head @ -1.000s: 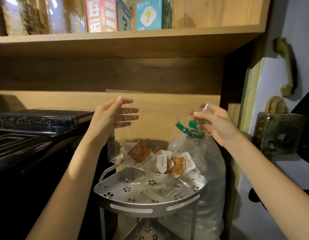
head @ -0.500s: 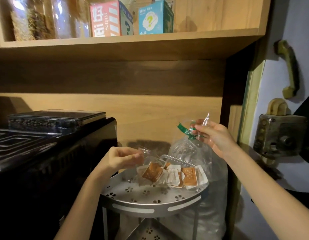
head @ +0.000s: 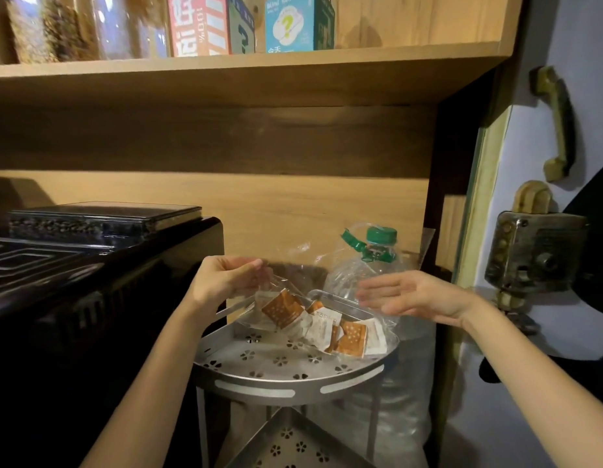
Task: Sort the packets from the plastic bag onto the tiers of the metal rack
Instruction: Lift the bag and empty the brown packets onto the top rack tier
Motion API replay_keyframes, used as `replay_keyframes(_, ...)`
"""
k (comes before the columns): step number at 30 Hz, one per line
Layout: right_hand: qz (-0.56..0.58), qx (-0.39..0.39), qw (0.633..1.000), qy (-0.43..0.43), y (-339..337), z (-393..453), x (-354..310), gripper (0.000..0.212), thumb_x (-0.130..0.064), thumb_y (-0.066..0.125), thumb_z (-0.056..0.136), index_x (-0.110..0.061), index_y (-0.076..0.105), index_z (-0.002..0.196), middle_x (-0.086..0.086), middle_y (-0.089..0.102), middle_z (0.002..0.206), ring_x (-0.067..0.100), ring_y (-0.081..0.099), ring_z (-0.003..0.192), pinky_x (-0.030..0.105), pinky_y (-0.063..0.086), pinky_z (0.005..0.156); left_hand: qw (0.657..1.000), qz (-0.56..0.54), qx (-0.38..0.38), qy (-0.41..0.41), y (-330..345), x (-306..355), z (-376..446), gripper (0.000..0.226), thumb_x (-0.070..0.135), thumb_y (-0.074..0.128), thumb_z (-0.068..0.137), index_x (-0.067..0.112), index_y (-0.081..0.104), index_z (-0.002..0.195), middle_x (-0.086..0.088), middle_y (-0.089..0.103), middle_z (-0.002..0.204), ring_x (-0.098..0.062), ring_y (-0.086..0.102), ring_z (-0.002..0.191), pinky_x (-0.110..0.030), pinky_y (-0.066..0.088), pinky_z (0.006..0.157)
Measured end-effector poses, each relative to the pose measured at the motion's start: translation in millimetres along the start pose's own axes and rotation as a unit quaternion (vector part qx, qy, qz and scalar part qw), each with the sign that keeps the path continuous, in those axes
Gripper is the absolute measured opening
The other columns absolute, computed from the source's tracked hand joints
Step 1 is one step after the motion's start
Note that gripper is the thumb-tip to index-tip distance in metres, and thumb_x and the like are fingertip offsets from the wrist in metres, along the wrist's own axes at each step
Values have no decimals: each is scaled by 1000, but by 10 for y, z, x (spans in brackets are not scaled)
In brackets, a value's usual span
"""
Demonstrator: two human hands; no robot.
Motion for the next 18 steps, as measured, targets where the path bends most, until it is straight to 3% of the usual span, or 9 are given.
replay_keyframes(2, -41, 62, 997, 2, -21, 46, -16, 45, -26, 75, 69, -21, 65, 112, 1, 69, 114, 16, 63, 108, 34, 51, 93, 1000, 4, -6, 5, 14, 36, 12, 14, 17, 65, 81, 5, 73, 85, -5, 75, 71, -14, 71, 67, -21, 57, 57)
replay_keyframes(5, 33, 152, 987, -40, -118, 58, -143, 27, -28, 67, 72, -18, 72, 97, 6, 73, 105, 16, 67, 99, 25, 57, 73, 1000, 10, -10, 23, 0, 169, 24, 19, 19, 66, 79, 4, 72, 89, -3, 75, 71, -12, 71, 66, -20, 56, 56)
replay_keyframes(11, 119, 251, 948, -154, -172, 78, -490, 19, -20, 65, 78, -9, 71, 92, 11, 75, 90, 23, 71, 88, 25, 58, 68, 996, -10, 17, 83, -139, 646, 139, 14, 22, 67, 78, 11, 73, 83, -3, 75, 72, -12, 71, 68, -20, 57, 62)
replay_keyframes(14, 120, 265, 946, -142, -130, 114, -631, 14, -15, 62, 85, -6, 68, 93, 10, 75, 83, 22, 73, 77, 25, 58, 58, 997, -3, 5, 73, -85, 799, 203, 11, 18, 65, 80, 10, 70, 85, 2, 74, 65, -8, 70, 63, -17, 56, 57)
replay_keyframes(18, 135, 273, 940, -154, -175, 115, -785, 16, -17, 59, 87, -5, 66, 96, 6, 76, 80, 20, 72, 74, 26, 59, 60, 996, 2, 9, 85, -99, 930, 217, 16, 15, 64, 82, 2, 68, 91, 3, 73, 63, -7, 68, 59, -16, 54, 54)
Point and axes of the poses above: each hand's wrist, its own z-axis towards the middle knuckle, its own y-axis out of the palm, x = y × z, the point moved 5 cm from there along z, towards the middle knuckle
